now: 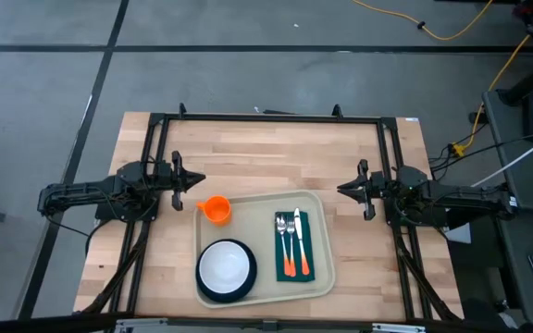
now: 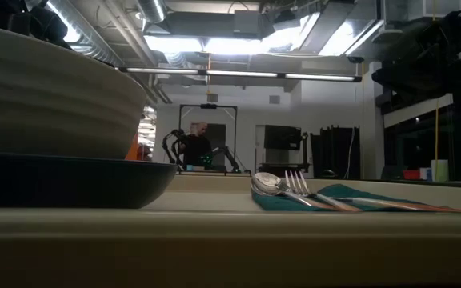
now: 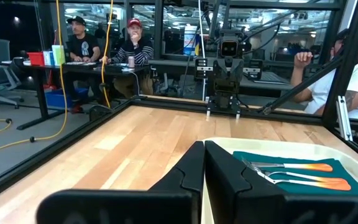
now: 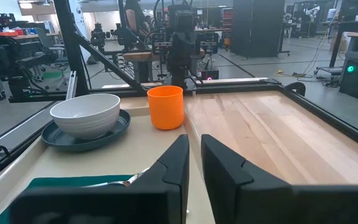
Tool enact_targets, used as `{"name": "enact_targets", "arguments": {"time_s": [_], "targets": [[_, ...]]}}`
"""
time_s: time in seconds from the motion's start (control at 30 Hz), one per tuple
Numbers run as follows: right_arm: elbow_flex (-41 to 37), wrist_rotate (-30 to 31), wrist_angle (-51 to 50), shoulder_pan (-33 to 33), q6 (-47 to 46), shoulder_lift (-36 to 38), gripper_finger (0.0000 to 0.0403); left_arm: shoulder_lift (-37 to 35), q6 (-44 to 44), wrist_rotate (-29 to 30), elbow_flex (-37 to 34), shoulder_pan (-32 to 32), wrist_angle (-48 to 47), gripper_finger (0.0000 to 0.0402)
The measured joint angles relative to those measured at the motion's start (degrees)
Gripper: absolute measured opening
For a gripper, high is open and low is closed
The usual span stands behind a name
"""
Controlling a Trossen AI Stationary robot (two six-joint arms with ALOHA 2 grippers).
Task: Set up tray
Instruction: Return to Home Position
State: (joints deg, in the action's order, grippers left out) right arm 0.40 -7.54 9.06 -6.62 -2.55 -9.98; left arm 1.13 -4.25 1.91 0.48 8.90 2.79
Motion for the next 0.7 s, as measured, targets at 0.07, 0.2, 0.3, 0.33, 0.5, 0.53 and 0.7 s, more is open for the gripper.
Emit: {"name": "enact_targets", "arguments": {"time_s": [0.07,0.2,0.3,0.33,0.5,0.53,0.7], "targets": [[0.0,-0.01,0.0,-0.01,0.0,-0.02,0.0048,-0.02,-0.02,0.0,0.01,-0.02,0.0,0.0008],[0.0,-0.01,0.0,0.0,0.01,0.0,0.0048,-0.01,-0.01,0.0,-0.01,-0.01,0.0,0.0009],[0.0,0.0,0.01,0.0,0.0,-0.01,0.0048,-0.01,0.02,-0.01,0.01,-0.01,0.0,0.0006],[0.0,-0.01,0.01,0.0,0.02,0.0,0.0048,-0.02,-0.02,-0.02,-0.01,-0.02,0.0,0.0005],[0.0,0.0,0.0,0.01,0.0,-0.01,0.0048,0.0,-0.03,-0.01,-0.01,-0.01,0.0,0.0004],[0.0,0.0,0.01,0.0,0.01,0.0,0.0048,0.0,-0.01,0.0,-0.01,-0.02,0.0,0.0004],[0.0,-0.01,0.02,0.01,0.0,-0.02,0.0049,-0.01,0.0,0.0,-0.01,-0.01,0.0,0.0004]]}}
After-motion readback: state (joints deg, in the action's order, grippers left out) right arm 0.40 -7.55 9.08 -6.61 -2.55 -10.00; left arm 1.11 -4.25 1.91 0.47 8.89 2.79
